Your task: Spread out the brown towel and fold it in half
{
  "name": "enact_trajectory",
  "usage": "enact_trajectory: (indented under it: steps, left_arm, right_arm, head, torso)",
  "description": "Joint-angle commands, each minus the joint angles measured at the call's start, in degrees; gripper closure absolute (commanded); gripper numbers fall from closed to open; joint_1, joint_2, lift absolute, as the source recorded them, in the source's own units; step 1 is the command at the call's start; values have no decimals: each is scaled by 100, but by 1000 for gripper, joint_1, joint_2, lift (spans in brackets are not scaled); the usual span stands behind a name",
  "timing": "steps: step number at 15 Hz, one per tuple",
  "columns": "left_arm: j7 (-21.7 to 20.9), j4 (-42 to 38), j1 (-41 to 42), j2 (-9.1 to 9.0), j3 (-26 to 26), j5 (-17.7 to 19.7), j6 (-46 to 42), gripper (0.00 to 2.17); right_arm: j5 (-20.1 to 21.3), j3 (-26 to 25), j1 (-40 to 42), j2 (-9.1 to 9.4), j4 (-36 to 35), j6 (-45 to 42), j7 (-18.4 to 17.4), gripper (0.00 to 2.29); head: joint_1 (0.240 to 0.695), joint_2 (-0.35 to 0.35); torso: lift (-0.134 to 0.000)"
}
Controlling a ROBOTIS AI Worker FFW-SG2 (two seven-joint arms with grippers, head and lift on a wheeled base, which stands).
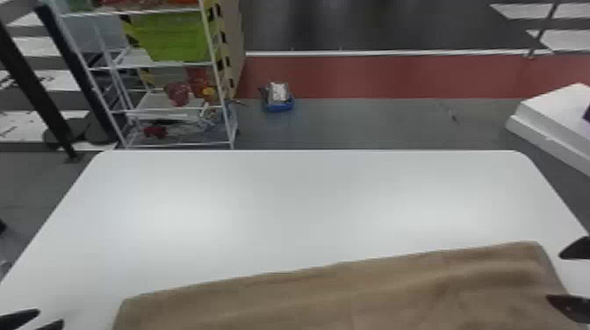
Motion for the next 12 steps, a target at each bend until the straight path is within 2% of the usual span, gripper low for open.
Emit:
enact_trajectory:
  steps: [1, 3, 5, 8, 12]
  left_arm:
    - [1, 10, 0, 0, 18, 0, 0, 22]
    - [18, 18, 0, 0, 18, 0, 0, 22]
    - [27, 10, -9, 0, 9, 0, 0, 22]
    - [36, 71, -62, 9, -61, 0, -18, 22]
    - [18, 80, -62, 9, -26, 0, 0, 22]
  right_arm:
    - [400, -214, 513, 68, -177, -1939, 36, 218]
    - [611, -363, 794, 6, -204, -2624, 36, 218]
    - [936, -451, 1120, -117, -300, -3081, 36, 218]
    - [664, -741, 874, -178, -133, -3029, 36, 215]
    - [1121, -618, 645, -354, 385, -3205, 36, 289]
  head:
    - [695, 66]
    - [695, 113]
    - [695, 120]
    - [695, 97]
    - [695, 41]
  torso:
    - [-124]
    - [-124]
    - [-124]
    - [-124]
    - [-124]
